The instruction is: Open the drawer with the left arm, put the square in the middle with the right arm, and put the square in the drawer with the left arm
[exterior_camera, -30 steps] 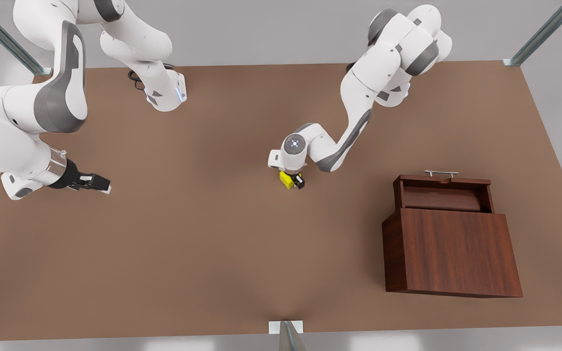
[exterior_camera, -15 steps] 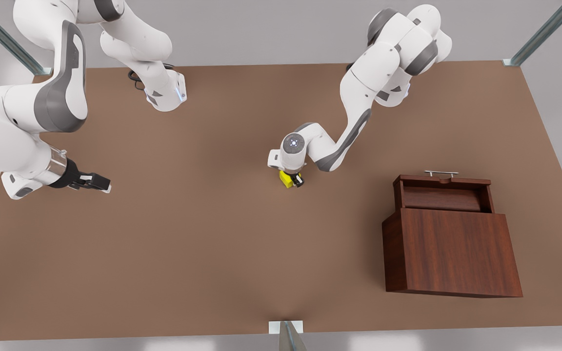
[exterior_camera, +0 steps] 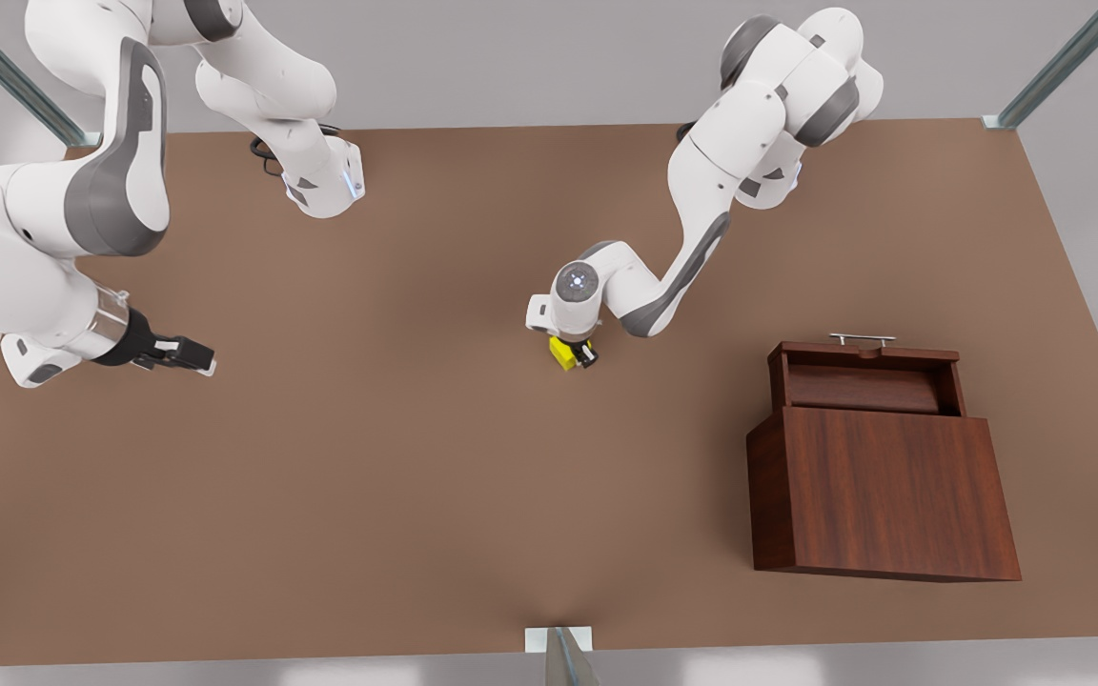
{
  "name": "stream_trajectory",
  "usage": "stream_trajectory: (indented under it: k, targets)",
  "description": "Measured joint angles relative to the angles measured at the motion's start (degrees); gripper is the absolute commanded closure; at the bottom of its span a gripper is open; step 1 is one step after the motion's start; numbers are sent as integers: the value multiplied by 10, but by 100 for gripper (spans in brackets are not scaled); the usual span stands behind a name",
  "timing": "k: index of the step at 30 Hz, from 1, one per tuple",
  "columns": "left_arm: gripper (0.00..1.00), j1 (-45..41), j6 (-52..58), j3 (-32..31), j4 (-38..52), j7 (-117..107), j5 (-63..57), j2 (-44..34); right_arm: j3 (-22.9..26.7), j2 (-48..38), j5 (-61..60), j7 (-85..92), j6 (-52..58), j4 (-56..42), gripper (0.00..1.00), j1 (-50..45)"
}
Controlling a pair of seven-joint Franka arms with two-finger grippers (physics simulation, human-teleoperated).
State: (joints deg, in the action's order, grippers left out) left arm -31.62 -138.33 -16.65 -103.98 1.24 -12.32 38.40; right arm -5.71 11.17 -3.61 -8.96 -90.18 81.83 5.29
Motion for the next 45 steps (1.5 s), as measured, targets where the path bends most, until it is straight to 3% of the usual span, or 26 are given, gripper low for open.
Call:
stream_trajectory:
  k: [6, 9, 13, 17, 20, 25, 29, 38, 42, 45]
  targets:
    - [33, 5, 19, 5, 0, 2, 14, -16, 0, 3, 0, 0, -2, 0, 0, -1]
    - [33, 6, 109, 25, 1, -10, 19, -83, 0, 3, 0, 0, -3, 0, 0, -1]
    - [32, 31, 198, 106, 4, -121, 56, -189, 0, 3, 0, 0, -2, 0, 0, 0]
    - [32, 189, 243, 114, 4, -217, 85, -266, 0, 0, 0, 0, 0, 0, 0, -1]
    - [32, 277, 250, 114, -20, -216, 101, -283, 0, 0, -1, 0, 0, 0, 0, -1]
    - [32, 272, 233, 114, -81, -161, 110, -299, 0, 2, -1, 0, 0, 0, 0, -1]
    - [32, 345, 233, 114, -89, -38, 108, -298, 0, 3, -1, 0, -1, 0, 0, -1]
    - [32, 375, 211, 114, -94, -30, 107, -288, 0, 0, -1, 0, 1, 0, 0, 0]
    - [0, 380, 208, 115, -92, -30, 103, -282, 1, 1, -1, 1, 1, -1, 0, 1]
    - [0, 383, 209, 115, -92, -30, 101, -282, 0, 2, -1, 3, 1, 0, 0, 3]
